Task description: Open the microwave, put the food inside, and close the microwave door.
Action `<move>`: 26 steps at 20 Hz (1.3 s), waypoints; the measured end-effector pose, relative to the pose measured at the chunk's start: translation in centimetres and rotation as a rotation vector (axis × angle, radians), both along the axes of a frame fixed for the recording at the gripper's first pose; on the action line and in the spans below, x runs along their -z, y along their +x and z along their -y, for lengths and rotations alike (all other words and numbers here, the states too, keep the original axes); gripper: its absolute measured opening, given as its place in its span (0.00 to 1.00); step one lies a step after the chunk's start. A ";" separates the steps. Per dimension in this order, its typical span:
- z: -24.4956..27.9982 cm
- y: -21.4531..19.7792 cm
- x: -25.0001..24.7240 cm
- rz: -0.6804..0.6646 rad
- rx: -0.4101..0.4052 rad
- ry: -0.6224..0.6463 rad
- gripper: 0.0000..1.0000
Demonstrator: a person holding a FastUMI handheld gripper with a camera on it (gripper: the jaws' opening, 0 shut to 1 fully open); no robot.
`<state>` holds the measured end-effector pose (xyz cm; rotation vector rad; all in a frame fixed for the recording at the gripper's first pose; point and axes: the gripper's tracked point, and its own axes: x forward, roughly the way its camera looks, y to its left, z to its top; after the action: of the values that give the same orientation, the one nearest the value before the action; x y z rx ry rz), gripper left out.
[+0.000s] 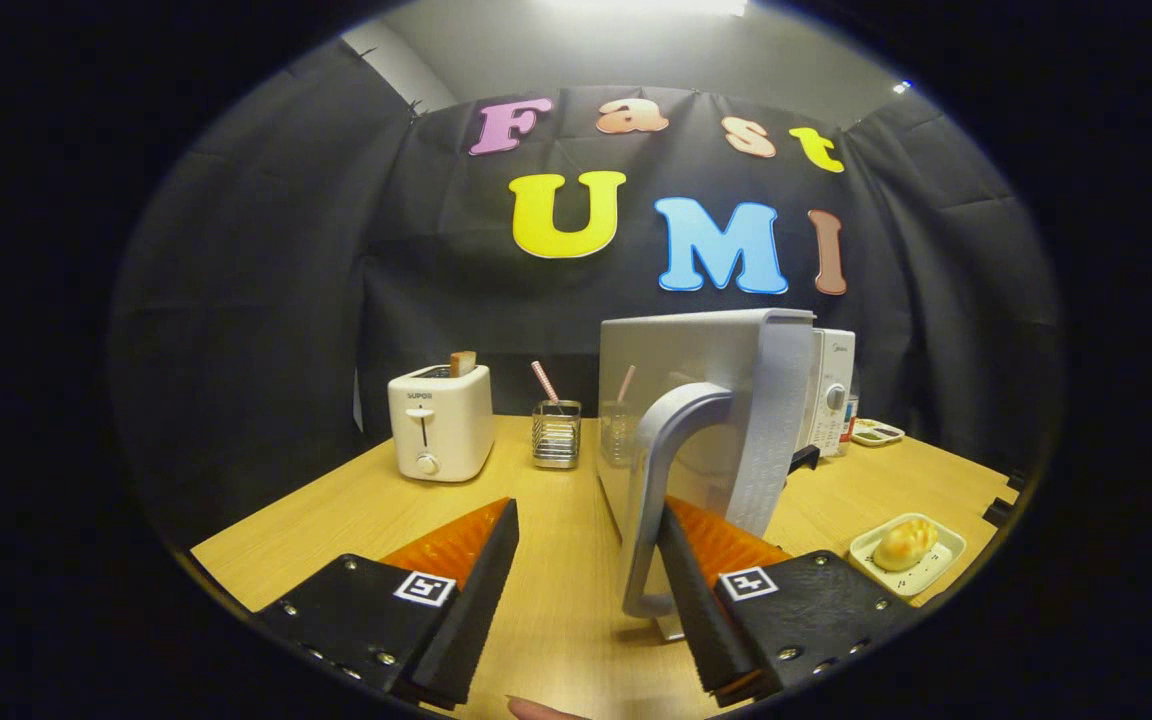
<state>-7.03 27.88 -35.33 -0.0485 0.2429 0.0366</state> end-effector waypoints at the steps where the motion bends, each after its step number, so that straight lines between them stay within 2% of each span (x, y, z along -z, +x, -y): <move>1: -0.1 -1.1 -0.4 -0.011 -0.049 0.012 0.83; 4: 0.4 -4.5 -2.3 -0.017 -0.224 0.057 0.90; 5: 1.1 -5.4 -3.5 0.000 -0.283 0.083 0.96; 7: 4.4 -6.2 -5.1 0.021 -0.345 0.090 0.95; 12: 17.4 -5.0 -3.6 -0.027 -0.275 -0.027 0.96; 16: 24.4 -5.0 0.4 -0.100 -0.301 -0.154 0.96; 18: 27.0 -5.2 2.0 -0.151 -0.302 -0.130 0.96; 21: 31.0 -4.6 3.0 -0.168 -0.198 -0.090 0.96; 26: 32.7 -4.1 6.5 -0.253 -0.186 -0.073 0.96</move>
<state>-11.11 -4.85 -41.83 -0.1399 0.4924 0.2201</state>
